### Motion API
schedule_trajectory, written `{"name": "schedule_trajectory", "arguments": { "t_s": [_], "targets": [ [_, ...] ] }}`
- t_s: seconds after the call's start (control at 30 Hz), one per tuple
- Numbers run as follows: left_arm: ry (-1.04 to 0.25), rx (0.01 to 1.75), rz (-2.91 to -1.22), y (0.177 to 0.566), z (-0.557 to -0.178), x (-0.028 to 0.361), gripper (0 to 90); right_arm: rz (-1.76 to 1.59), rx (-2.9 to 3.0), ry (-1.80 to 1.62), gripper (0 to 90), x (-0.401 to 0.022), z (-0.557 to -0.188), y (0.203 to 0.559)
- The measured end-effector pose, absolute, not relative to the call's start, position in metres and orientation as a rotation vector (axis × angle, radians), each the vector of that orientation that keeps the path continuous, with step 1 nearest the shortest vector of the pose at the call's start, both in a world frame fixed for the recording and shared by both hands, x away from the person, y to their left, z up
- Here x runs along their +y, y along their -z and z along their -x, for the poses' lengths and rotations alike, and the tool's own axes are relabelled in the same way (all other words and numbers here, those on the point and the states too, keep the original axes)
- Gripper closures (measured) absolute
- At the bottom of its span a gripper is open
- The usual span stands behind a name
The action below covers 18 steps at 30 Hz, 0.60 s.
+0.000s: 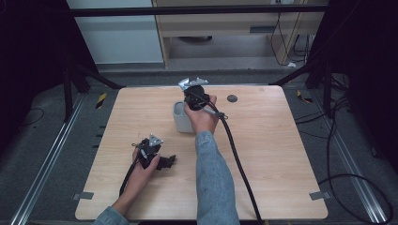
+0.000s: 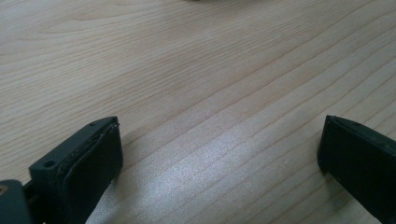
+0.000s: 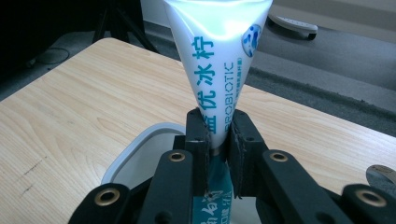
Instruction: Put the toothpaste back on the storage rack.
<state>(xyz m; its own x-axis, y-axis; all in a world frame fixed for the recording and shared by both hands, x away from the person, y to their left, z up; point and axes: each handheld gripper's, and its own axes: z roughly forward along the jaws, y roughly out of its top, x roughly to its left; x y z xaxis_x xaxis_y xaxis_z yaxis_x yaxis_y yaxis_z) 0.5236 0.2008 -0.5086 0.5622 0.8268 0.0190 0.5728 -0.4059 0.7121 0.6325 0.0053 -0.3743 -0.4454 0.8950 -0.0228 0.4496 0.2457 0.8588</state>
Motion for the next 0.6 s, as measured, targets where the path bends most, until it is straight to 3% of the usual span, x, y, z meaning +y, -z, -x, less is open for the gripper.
{"name": "schedule_trajectory", "arguments": {
  "t_s": [0.6],
  "targets": [
    [-0.491,1.117,-2.129,0.509,-0.524,0.201,0.0,-1.234,2.032,-1.101,79.7,0.001,-0.63,0.385]
  ]
}}
